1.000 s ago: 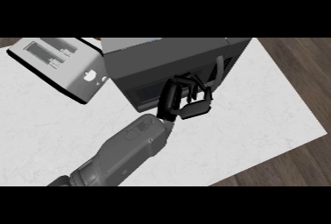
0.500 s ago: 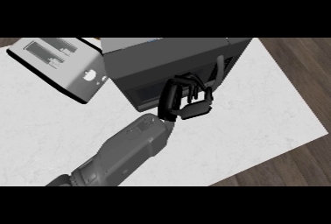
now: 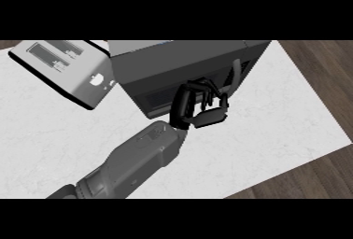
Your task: Pick up the milk, place it into the microwave and close the microwave
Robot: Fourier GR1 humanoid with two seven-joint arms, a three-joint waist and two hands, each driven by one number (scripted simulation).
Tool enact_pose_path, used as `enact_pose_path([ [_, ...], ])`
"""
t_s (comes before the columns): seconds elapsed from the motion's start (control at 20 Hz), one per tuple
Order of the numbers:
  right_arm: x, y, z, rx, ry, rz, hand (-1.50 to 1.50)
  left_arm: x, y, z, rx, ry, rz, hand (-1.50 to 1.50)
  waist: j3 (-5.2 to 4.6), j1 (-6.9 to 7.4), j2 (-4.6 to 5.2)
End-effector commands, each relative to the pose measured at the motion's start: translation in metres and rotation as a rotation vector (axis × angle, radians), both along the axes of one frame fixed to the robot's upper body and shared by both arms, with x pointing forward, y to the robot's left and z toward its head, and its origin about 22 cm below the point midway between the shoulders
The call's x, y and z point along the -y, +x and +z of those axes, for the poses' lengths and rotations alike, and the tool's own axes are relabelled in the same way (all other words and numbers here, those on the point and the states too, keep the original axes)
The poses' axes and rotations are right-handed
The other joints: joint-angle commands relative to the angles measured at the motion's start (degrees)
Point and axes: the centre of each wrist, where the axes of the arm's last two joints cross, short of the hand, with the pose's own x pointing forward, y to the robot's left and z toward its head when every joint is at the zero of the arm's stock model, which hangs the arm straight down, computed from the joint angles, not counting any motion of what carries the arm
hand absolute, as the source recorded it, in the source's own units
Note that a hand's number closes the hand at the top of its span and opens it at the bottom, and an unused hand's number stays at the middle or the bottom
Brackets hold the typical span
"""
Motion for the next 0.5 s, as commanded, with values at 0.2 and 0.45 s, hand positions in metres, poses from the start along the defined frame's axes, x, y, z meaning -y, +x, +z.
enact_pose_path([
  [0.2,0.012,0.006,0.0,-0.005,0.051,0.012,-1.5,0.001,0.02,0.017,0.01,0.009,0.021,1.5,-0.1,-0.43,0.81],
  [0.45,0.018,0.01,0.005,-0.007,0.059,0.017,-1.5,0.002,0.02,0.017,0.014,0.012,0.02,1.5,-0.07,0.13,0.99],
])
